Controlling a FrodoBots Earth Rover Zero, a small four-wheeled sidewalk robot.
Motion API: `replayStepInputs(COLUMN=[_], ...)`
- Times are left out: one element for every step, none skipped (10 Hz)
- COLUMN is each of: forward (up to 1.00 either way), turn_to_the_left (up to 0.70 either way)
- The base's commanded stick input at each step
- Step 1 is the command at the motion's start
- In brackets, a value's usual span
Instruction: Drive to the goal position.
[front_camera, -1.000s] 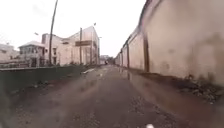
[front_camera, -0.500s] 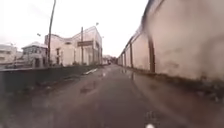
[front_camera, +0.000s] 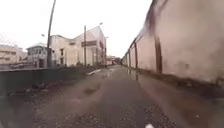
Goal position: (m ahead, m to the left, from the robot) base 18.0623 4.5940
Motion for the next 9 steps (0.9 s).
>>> replayStepInputs(forward=[0.7, 0.7, 0.7, 0.7, 0.7, 0.7, 0.7, 0.7, 0.7], turn_to_the_left=[0.1, 0.1, 0.1, 0.1, 0.1, 0.1, 0.1, 0.1, 0.1])
